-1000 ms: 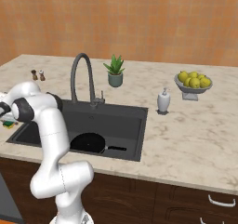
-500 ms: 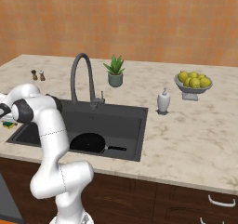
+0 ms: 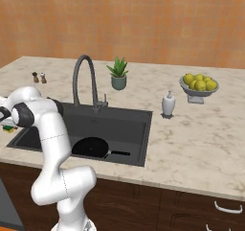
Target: Pick the pan and sponge and place them into the sink. Then turn on the water.
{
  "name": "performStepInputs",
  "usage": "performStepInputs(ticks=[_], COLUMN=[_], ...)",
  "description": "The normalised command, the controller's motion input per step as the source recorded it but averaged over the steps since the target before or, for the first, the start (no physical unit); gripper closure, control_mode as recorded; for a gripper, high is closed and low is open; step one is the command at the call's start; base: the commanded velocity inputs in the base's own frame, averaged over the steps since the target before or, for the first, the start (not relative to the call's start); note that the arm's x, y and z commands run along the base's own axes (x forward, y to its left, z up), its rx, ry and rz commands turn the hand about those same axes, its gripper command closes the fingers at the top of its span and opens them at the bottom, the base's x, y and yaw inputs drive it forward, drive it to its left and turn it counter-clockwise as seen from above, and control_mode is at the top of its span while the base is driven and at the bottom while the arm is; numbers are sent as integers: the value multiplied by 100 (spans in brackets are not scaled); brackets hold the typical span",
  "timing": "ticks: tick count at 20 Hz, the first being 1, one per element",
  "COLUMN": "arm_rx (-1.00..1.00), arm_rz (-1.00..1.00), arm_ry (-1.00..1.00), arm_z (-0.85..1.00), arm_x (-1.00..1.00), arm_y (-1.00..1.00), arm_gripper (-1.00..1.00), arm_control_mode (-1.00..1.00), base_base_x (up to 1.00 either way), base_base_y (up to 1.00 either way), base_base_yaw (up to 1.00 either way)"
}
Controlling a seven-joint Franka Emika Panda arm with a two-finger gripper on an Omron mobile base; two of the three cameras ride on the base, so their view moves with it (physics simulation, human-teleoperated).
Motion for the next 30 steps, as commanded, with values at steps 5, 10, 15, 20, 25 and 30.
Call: performStepInputs(ticks=[5, 10, 15, 20, 25, 30], arm_rx=[3, 7, 14, 15, 7, 2], arm_rz=[-10, -20, -27, -23, -17, -11], arm_ry=[-17, -18, 15, 34, 11, -4], arm_z=[-63, -42, 12, 37, 54, 53], arm_x=[-20, -18, -15, -29, -48, -71], arm_y=[-65, -65, -62, -84, -82, -91], arm_gripper=[100, 100, 100, 100, 100, 100], arm_control_mode=[-100, -100, -100, -100, -100, -100], base_base_x=[0, 0, 0, 0, 0, 0], base_base_y=[0, 0, 0, 0, 0, 0], base_base_yaw=[0, 0, 0, 0, 0, 0])
